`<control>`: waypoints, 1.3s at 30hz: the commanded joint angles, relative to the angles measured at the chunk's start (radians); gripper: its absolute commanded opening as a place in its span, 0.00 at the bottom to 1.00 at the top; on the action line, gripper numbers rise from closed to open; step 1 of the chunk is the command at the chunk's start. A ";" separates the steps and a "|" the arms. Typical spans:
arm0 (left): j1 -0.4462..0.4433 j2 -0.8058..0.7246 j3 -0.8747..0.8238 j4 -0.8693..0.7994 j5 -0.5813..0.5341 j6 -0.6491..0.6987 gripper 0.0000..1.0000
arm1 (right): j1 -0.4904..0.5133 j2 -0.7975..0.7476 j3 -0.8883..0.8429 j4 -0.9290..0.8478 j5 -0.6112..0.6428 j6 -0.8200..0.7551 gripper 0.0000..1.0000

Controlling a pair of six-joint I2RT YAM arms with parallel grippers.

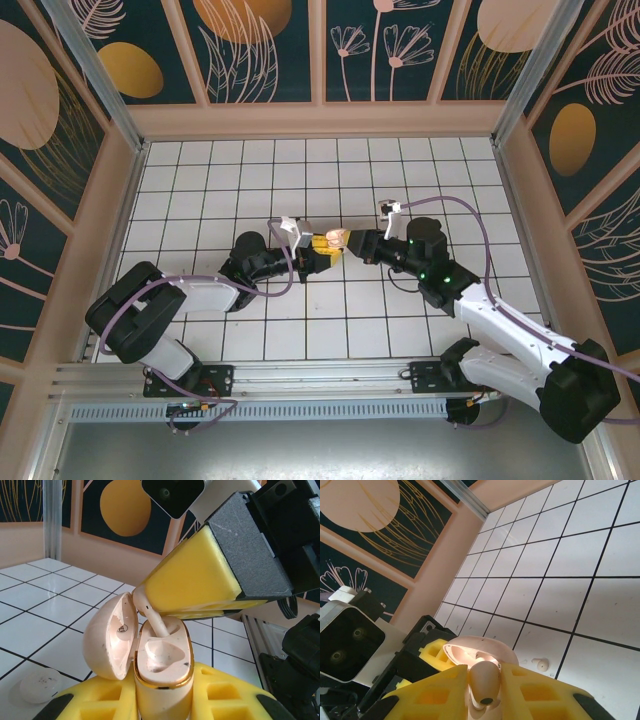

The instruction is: Insert the wireless bluetooth earbuds into the charging case

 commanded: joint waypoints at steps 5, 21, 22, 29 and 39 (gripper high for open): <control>0.001 -0.045 0.037 0.095 0.013 -0.009 0.21 | 0.000 -0.015 -0.006 -0.075 -0.047 -0.065 0.26; 0.001 -0.046 0.043 0.082 0.017 -0.004 0.21 | -0.016 -0.030 0.040 -0.104 -0.020 -0.078 0.39; 0.000 -0.048 0.044 0.081 0.016 -0.003 0.21 | -0.017 -0.032 0.044 -0.104 -0.020 -0.078 0.40; 0.000 -0.053 0.037 0.072 0.010 0.000 0.21 | -0.018 -0.035 0.095 -0.113 -0.027 -0.086 0.45; 0.000 -0.063 0.018 0.051 0.016 0.024 0.21 | -0.024 -0.046 0.145 -0.143 -0.038 -0.087 0.52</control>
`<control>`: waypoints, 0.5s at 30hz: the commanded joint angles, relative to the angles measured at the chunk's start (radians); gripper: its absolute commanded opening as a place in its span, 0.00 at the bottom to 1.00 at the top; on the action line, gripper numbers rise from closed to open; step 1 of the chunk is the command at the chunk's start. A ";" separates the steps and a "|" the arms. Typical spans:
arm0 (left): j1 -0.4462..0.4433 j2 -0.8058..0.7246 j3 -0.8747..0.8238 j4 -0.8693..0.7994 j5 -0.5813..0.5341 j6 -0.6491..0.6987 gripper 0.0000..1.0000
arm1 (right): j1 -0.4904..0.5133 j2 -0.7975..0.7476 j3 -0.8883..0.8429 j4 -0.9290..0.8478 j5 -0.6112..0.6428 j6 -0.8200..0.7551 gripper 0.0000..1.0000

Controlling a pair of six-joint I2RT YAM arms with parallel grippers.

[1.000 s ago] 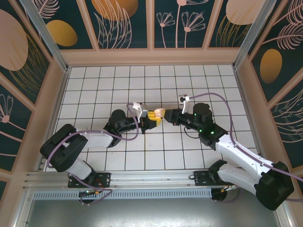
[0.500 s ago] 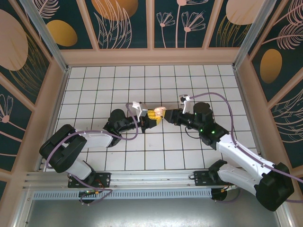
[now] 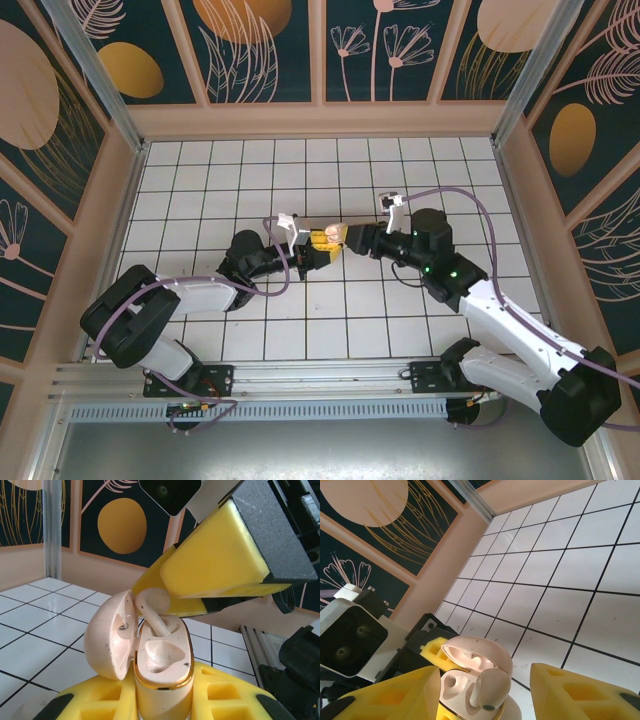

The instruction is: Insert the wireless bluetooth earbuds into the charging case

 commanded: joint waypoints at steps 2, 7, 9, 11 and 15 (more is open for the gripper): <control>0.000 -0.032 0.006 0.021 0.021 0.044 0.21 | -0.015 -0.027 0.058 -0.030 -0.025 -0.011 0.53; 0.000 -0.045 0.014 -0.029 0.046 0.106 0.21 | -0.020 -0.030 0.097 -0.123 0.035 0.011 0.55; 0.000 -0.053 0.017 -0.054 0.050 0.127 0.21 | -0.030 -0.028 0.104 -0.149 0.045 0.017 0.55; 0.000 -0.062 0.017 -0.065 0.052 0.137 0.21 | -0.036 -0.027 0.099 -0.146 0.034 0.023 0.56; 0.001 -0.066 0.016 -0.066 0.048 0.134 0.21 | -0.036 -0.004 0.098 -0.140 -0.008 0.022 0.56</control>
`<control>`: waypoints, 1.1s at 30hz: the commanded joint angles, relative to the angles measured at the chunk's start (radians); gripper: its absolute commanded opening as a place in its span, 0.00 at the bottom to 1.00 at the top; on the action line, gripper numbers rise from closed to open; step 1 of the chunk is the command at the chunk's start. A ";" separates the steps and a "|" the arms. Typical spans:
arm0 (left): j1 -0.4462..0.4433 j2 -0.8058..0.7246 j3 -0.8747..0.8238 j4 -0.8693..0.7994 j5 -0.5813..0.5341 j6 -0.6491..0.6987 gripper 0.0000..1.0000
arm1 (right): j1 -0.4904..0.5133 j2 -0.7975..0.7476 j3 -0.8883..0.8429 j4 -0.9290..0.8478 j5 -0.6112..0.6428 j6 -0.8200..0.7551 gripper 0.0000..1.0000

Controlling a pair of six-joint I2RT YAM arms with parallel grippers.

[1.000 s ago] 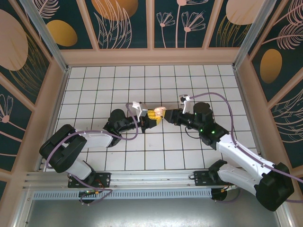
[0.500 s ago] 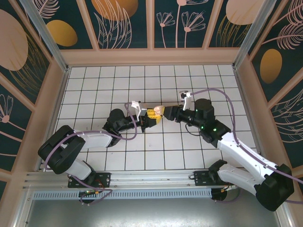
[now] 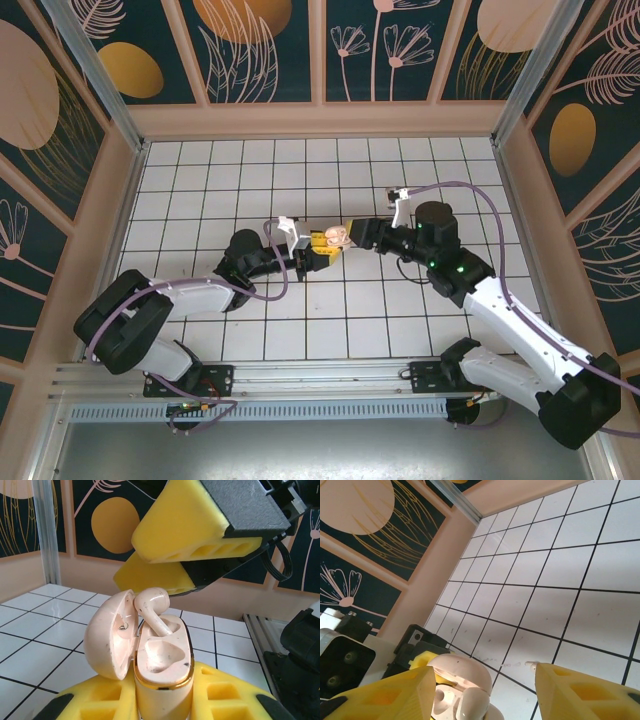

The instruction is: Insert the wireless bluetooth earbuds into the charging case

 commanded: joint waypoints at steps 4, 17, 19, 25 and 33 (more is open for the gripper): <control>0.000 -0.018 0.016 0.013 0.016 0.014 0.21 | -0.005 0.037 0.030 -0.009 -0.071 0.003 0.55; 0.000 -0.006 0.017 0.025 0.011 -0.011 0.21 | -0.005 -0.004 0.038 0.003 -0.086 -0.010 0.54; 0.000 -0.008 0.017 0.026 0.010 -0.011 0.21 | -0.006 -0.007 0.042 -0.006 -0.085 -0.013 0.54; 0.000 -0.011 0.018 0.023 0.009 -0.012 0.21 | -0.007 -0.006 0.047 -0.013 -0.093 -0.021 0.45; 0.000 -0.009 0.023 0.021 0.011 -0.013 0.21 | -0.005 0.004 0.048 -0.006 -0.113 -0.024 0.30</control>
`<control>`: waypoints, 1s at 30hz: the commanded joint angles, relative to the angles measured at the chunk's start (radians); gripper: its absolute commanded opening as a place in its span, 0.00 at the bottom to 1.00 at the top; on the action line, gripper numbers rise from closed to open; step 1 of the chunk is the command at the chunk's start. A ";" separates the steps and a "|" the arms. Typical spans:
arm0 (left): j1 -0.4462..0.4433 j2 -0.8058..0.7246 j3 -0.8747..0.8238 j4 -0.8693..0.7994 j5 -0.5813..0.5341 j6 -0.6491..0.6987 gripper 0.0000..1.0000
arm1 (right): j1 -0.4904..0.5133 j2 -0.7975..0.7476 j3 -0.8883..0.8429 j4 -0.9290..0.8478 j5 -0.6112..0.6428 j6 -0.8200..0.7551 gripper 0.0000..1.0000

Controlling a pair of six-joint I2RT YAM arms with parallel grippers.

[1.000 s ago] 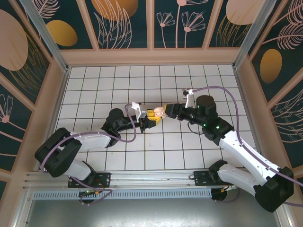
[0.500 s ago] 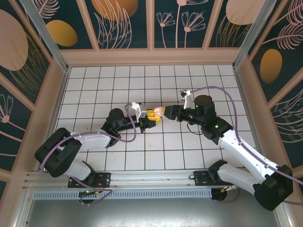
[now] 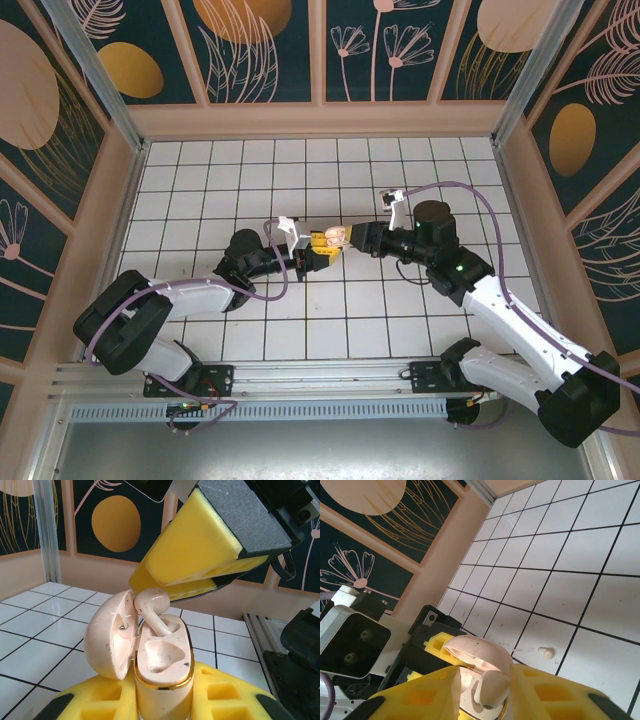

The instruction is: Insert the wireless bluetooth earbuds into the charging case

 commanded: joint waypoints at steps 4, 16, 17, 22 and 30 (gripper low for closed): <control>0.001 -0.006 0.027 0.025 0.012 -0.010 0.21 | -0.005 -0.008 0.033 0.024 -0.037 -0.015 0.26; 0.000 -0.011 0.029 0.018 0.010 -0.008 0.21 | -0.005 0.016 0.034 0.036 -0.078 -0.025 0.21; 0.000 -0.011 0.029 0.018 0.011 -0.007 0.21 | -0.006 0.017 0.035 0.037 -0.079 -0.027 0.21; 0.001 -0.013 0.031 0.016 0.009 -0.007 0.21 | -0.006 0.019 0.029 0.035 -0.098 -0.033 0.20; 0.001 -0.019 0.033 0.018 0.013 -0.008 0.21 | -0.005 0.017 0.021 0.009 -0.082 -0.044 0.19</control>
